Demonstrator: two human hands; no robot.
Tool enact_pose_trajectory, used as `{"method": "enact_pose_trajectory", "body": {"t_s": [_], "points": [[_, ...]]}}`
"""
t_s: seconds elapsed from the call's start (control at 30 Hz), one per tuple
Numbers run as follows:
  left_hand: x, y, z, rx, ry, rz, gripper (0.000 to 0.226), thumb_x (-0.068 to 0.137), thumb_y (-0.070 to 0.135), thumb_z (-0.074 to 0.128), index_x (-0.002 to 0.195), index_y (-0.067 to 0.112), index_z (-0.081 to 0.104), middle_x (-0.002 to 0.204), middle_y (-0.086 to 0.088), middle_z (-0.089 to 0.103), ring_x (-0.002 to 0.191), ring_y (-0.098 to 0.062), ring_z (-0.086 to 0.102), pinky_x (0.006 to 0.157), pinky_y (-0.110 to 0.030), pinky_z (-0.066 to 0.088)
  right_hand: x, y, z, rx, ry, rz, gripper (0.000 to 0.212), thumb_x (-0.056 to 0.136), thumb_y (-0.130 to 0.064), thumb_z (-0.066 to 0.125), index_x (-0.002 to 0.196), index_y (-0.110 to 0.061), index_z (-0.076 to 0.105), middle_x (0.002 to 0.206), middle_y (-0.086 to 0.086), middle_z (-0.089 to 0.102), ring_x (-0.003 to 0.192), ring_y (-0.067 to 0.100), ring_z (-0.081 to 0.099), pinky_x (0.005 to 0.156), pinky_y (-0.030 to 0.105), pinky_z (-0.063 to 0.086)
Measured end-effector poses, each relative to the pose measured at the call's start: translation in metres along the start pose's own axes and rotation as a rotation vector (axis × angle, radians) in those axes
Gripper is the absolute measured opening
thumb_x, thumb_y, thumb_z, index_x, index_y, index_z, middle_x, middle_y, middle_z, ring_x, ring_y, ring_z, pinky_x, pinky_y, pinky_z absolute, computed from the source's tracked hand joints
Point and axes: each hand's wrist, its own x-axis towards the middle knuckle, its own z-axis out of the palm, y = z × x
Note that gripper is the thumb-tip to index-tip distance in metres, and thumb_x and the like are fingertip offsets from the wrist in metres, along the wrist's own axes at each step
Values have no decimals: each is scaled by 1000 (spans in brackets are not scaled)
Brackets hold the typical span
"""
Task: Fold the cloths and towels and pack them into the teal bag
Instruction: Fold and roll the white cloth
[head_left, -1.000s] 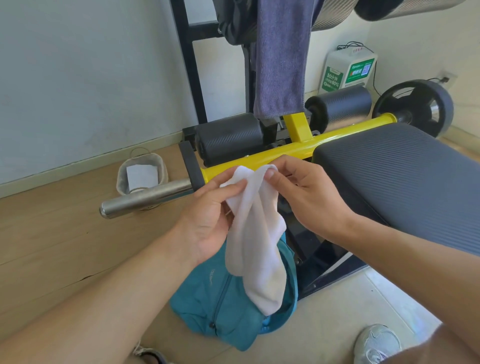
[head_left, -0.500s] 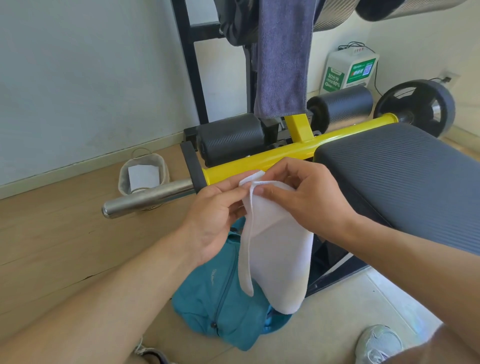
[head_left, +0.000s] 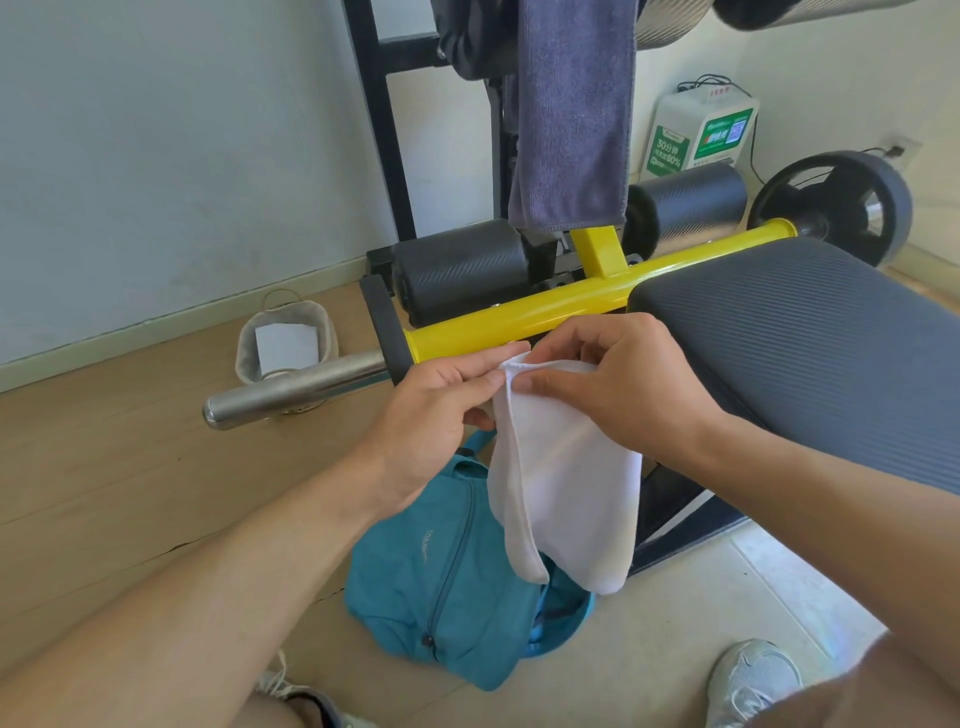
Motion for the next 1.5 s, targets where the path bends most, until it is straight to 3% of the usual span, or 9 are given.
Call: {"method": "enact_pose_trajectory", "body": {"t_s": [0.27, 0.4, 0.6, 0.7, 0.8, 0.93, 1.13, 1.33, 1.5], "points": [[-7, 2, 4, 68, -43, 64, 34, 102, 10, 53, 135, 16, 63, 96, 7, 77, 80, 8, 67, 72, -8, 49, 0, -1, -1, -52, -16, -60, 24, 76, -45, 83, 92, -32, 70, 75, -6, 68, 64, 5, 60, 54, 22, 51], [-3, 0, -2, 181, -7, 102, 34, 104, 15, 53, 136, 21, 64, 117, 2, 76, 112, -7, 69, 102, -22, 51, 2, 0, 0, -87, -57, -19, 39, 69, -53, 87, 96, -34, 66, 74, -4, 63, 61, 3, 51, 56, 18, 43], [-2, 0, -7, 237, -1, 198, 34, 106, 20, 47, 134, 36, 58, 99, -10, 76, 97, -42, 66, 95, -55, 52, 0, 3, 0, -176, -317, 105, 51, 63, -67, 78, 87, -22, 69, 88, 0, 68, 84, 16, 63, 74, 35, 52], [-4, -2, -8, 283, 64, 264, 33, 104, 25, 45, 129, 41, 59, 86, -18, 67, 82, -45, 55, 75, -42, 49, 1, 4, 1, -126, -399, 105, 52, 67, -58, 83, 83, -13, 64, 81, 7, 68, 71, 20, 60, 62, 29, 42], [-6, -1, -8, 341, 108, 291, 32, 106, 18, 46, 125, 38, 62, 79, -21, 59, 73, -38, 48, 65, -34, 37, 2, 5, 3, -85, -392, 124, 53, 67, -51, 88, 75, -10, 55, 61, -10, 53, 56, 5, 45, 52, 18, 32], [-6, 0, -9, 375, 179, 307, 34, 106, 11, 45, 121, 34, 65, 74, -22, 51, 68, -32, 41, 59, -29, 30, 3, 8, 6, -52, -378, 93, 46, 72, -50, 85, 73, -17, 53, 62, -9, 51, 57, 7, 43, 54, 24, 32], [-2, -3, -15, 439, 314, 252, 33, 106, 11, 44, 111, 31, 70, 65, 27, 56, 65, 5, 49, 59, -12, 31, 3, 8, 2, 11, -388, 99, 28, 82, -46, 78, 84, -21, 66, 75, 3, 74, 57, 8, 60, 54, 20, 46], [-2, 0, -16, 435, 339, 236, 34, 105, 10, 42, 103, 31, 68, 82, -15, 61, 69, -12, 49, 59, -14, 33, 6, 8, 2, -70, -321, 96, 31, 81, -53, 75, 79, -23, 77, 77, 3, 74, 75, 24, 67, 69, 41, 55], [-1, 1, -12, 450, 415, 208, 32, 105, 9, 41, 100, 25, 68, 76, -8, 55, 61, -4, 43, 54, -15, 32, 5, 5, 3, -155, -501, 58, 50, 92, -58, 55, 80, -13, 72, 63, 3, 59, 57, 11, 47, 56, 31, 44]]}}
